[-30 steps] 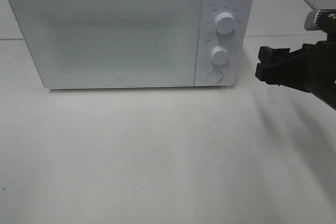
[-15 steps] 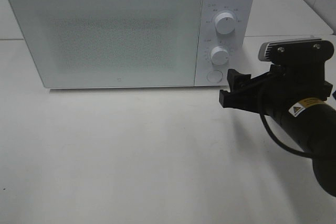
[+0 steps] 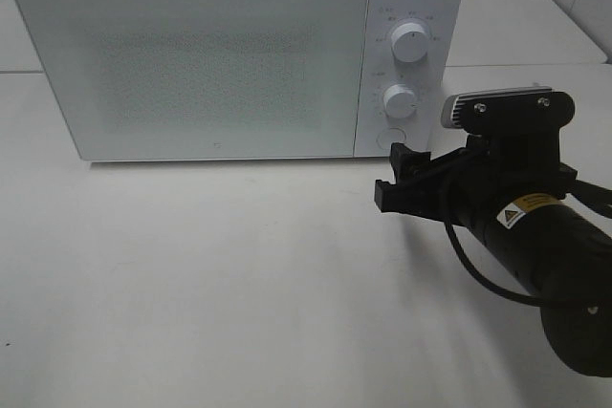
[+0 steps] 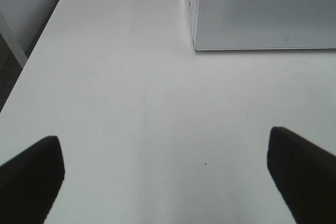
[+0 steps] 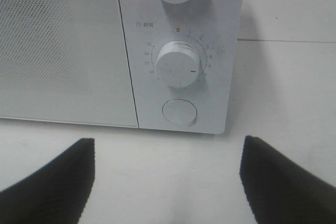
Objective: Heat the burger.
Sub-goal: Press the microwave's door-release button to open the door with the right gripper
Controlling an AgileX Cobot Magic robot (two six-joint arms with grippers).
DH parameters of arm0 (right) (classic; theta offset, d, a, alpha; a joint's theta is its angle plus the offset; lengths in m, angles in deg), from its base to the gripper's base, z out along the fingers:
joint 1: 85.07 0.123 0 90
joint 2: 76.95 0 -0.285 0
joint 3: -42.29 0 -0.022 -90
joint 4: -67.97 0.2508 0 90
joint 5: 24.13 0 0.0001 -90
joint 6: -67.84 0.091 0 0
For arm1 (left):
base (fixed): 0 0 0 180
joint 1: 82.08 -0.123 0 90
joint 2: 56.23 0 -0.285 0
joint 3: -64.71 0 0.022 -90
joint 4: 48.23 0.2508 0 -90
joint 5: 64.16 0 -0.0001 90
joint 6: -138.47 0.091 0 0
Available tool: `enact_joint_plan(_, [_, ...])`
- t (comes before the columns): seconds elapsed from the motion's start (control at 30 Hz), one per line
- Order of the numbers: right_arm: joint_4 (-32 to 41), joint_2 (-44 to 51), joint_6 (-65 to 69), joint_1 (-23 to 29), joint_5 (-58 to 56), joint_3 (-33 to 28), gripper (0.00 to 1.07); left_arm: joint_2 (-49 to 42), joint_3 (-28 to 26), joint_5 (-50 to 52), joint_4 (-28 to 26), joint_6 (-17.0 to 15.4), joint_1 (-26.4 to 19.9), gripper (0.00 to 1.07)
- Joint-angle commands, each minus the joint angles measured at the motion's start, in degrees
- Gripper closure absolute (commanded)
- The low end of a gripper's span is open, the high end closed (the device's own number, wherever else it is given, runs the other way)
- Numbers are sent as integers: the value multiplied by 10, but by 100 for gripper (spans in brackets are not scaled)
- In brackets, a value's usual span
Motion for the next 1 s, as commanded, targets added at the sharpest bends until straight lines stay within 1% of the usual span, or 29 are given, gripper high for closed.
enact_joint_plan(0.03, [-1,-1,47,2,0,5,34,-11,2,5,-1,-5,-1,6])
enact_joint_plan(0.07, [-1,-1,47,2,0,5,34,-11,2,5,-1,-5,-1,6])
enact_joint_plan(0.1, [-1,-1,84,2,0,5,34,-11,2,5,-1,-5,-1,6])
enact_joint_plan(0.17, [-2,-1,100,2,-1,5,34,-11,2,5,-1,-5,-1,6])
enact_joint_plan(0.2, [-2,-1,150,2,-1,5,34,-11,2,5,-1,-5,-1,6])
enact_joint_plan(0.23, [-2,-1,150,2,-1,5,34,-11,2,5,-1,-5,-1,6])
enact_joint_plan(0.33, [-2,-1,293,2,-2,5,34,-11,2,5,-1,-5,-1,6])
enact_joint_plan(0.43, [-2,-1,326,2,-3,5,34,-11,2,5,-1,-5,-1,6])
enact_joint_plan(0.47, [-2,-1,392,2,-7,5,34,-11,2,5,-1,-5,-1,6])
enact_joint_plan(0.5, [-2,-1,426,2,-11,5,34,-11,2,5,-1,-5,-1,6])
enact_joint_plan(0.53, [-2,-1,426,2,-11,5,34,-11,2,5,-1,-5,-1,6])
enact_joint_plan(0.57, [-2,-1,491,2,-22,5,34,-11,2,5,-1,-5,-1,6])
enact_joint_plan(0.6, [-2,-1,491,2,-22,5,34,-11,2,5,-1,-5,-1,6])
enact_joint_plan(0.63, [-2,-1,559,2,-32,5,34,-11,2,5,-1,-5,-1,6])
enact_joint_plan(0.67, [-2,-1,596,2,-36,5,34,-11,2,5,-1,-5,-1,6])
enact_joint_plan(0.7, [-2,-1,596,2,-36,5,34,-11,2,5,-1,-5,-1,6])
enact_joint_plan(0.77, [-2,-1,708,2,-47,5,37,-11,2,5,-1,-5,-1,6])
enact_joint_plan(0.87, [-2,-1,721,2,-48,5,38,-11,2,5,-1,-5,-1,6])
enact_joint_plan(0.9, [-2,-1,760,2,-48,5,43,-11,2,5,-1,-5,-1,6])
enact_joint_plan(0.93, [-1,-1,787,2,-48,5,50,-11,2,5,-1,-5,-1,6])
enact_joint_plan(0.97, [-1,-1,787,2,-48,5,50,-11,2,5,-1,-5,-1,6])
enact_joint_plan(1.0, [1,-1,801,2,-48,5,54,-11,2,5,-1,-5,-1,6])
